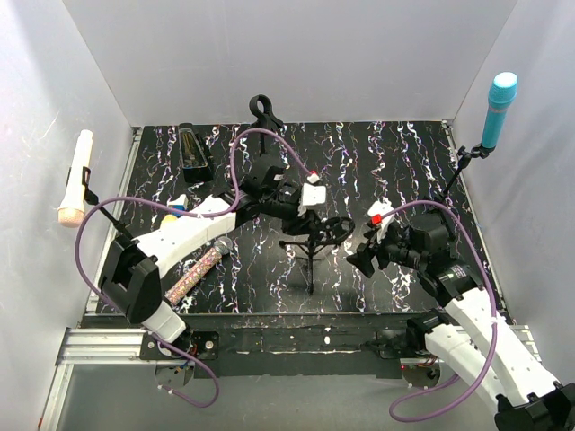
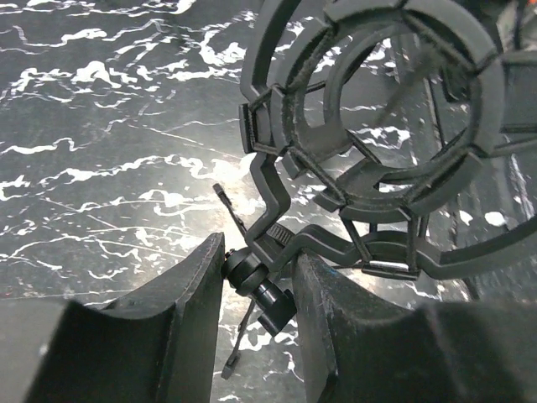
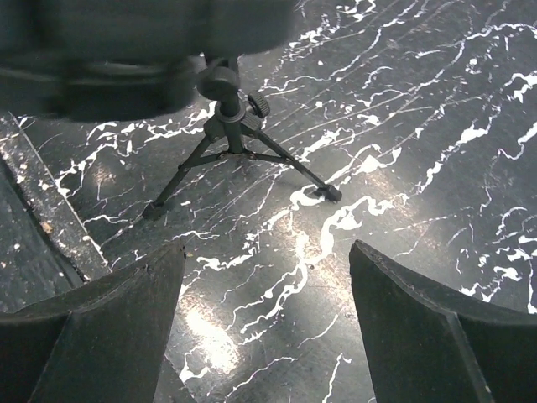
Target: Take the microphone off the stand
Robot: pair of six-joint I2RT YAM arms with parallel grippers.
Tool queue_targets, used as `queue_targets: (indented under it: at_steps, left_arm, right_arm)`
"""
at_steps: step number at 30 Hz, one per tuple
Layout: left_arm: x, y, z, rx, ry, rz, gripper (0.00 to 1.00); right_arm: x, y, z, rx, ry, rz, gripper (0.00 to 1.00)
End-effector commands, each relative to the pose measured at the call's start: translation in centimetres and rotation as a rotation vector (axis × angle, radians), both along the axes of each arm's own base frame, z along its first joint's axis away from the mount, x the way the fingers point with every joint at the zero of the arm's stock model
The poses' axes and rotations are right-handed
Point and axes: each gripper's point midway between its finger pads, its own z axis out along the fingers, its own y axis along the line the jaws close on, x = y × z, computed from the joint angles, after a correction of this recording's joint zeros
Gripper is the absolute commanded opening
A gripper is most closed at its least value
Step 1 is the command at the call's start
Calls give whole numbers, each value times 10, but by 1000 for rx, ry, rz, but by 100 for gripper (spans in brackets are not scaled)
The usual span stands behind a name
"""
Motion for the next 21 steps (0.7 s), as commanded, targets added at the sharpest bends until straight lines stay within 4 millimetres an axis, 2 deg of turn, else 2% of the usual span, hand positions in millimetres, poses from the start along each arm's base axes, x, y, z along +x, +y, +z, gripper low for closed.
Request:
queue_targets:
  at_steps: [1, 4, 9, 14, 18, 21]
  left_arm:
    - [51, -25, 31, -93, -83, 168, 0]
    - [82, -38, 35, -116, -112, 265, 0]
    - [146, -50, 42, -160, -186, 434, 0]
    - [218, -58, 27, -183, -215, 598, 0]
    - [257, -63, 29, -212, -252, 659, 0]
    - [275, -72, 30, -222, -257, 661, 0]
  right_arm:
    - [8, -6, 18, 44, -19, -76, 86]
    - [9, -8, 19, 51, -18, -91, 86]
    - [10, -14, 18, 54, -18, -121, 86]
    - [10, -18, 16, 57, -15, -142, 86]
    - [10, -21, 14, 54, -7, -156, 86]
    - [9, -24, 12, 53, 4, -166, 86]
